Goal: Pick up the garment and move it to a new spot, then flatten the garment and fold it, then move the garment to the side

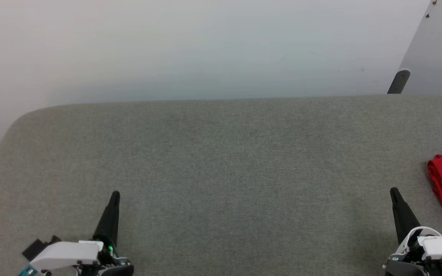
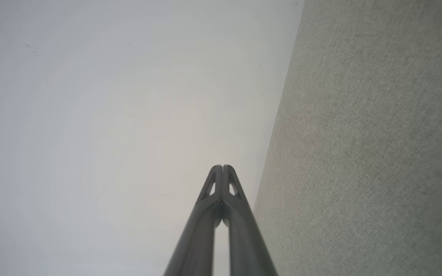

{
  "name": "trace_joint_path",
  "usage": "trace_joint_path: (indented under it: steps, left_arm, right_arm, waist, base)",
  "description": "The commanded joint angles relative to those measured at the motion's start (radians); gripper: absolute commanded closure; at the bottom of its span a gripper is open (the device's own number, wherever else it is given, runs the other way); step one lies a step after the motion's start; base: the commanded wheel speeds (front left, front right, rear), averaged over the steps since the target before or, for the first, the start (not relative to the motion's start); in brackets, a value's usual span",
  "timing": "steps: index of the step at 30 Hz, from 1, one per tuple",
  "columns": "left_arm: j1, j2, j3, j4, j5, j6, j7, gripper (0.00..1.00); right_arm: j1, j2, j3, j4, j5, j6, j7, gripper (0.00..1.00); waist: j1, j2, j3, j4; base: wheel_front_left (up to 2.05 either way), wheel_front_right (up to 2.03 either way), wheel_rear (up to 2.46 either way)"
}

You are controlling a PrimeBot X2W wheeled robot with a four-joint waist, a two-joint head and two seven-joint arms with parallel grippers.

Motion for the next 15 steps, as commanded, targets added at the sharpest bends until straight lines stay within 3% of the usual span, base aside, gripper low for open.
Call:
trace_joint_path:
  steps: [1,15]
  left_arm:
    - [-0.012,-0.001,0.003,0.002,-0.017,-0.005,0.005,1.0]
    - [-0.022,-0.006,0.009,0.007,-0.048,-0.005,0.018,1.0]
  right_arm:
    - [-0.013,0.003,0.002,0.004,0.019,0.0,0.005,1.0]
    - [-0.019,0.004,0.002,0.013,0.053,0.0,0.009,1.0]
  waist:
    - [0.0,0.0,0.001,-0.001]
    - [0.0,0.0,0.004,-0.005]
  base:
    - [0.0,0.0,0.0]
    - [0.0,0.0,0.0]
